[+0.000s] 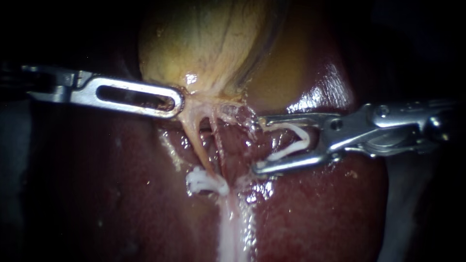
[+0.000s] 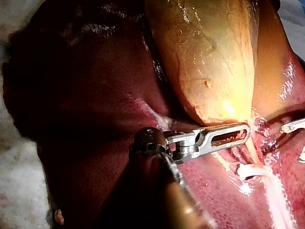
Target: Clipping third clip left tube
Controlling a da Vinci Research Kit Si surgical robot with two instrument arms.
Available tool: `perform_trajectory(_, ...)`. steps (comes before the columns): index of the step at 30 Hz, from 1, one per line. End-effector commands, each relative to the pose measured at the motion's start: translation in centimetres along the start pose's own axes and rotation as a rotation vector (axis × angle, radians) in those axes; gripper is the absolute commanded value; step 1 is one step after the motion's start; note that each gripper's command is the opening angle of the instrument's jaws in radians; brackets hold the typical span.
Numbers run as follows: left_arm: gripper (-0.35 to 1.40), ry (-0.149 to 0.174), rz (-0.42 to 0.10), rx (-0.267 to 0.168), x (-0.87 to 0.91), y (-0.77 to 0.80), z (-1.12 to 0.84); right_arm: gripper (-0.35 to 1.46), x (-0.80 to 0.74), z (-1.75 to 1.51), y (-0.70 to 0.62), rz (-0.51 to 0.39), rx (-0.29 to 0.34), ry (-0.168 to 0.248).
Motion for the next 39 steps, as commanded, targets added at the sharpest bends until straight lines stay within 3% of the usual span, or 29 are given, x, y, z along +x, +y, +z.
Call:
perform_trajectory(1,-0.35,0.0,0.0,0.001,0.0,0.0,0.0,0.5,-0.01,0.07,0.0,0.0,0.003,-0.001)
perform_trajectory(20,-0.35,0.002,0.006,0.002,-0.03,0.04,0.01,0.5,-0.21,0.69,0.14,0.039,0.018,-0.015)
perform_trajectory(32,-0.35,0.003,0.006,0.003,-0.03,0.05,0.02,0.5,-0.21,1.05,0.17,0.086,0.053,-0.017)
perform_trajectory(39,-0.35,0.004,0.006,0.003,-0.03,0.05,0.03,0.5,-0.16,1.15,0.25,0.138,0.089,0.029)
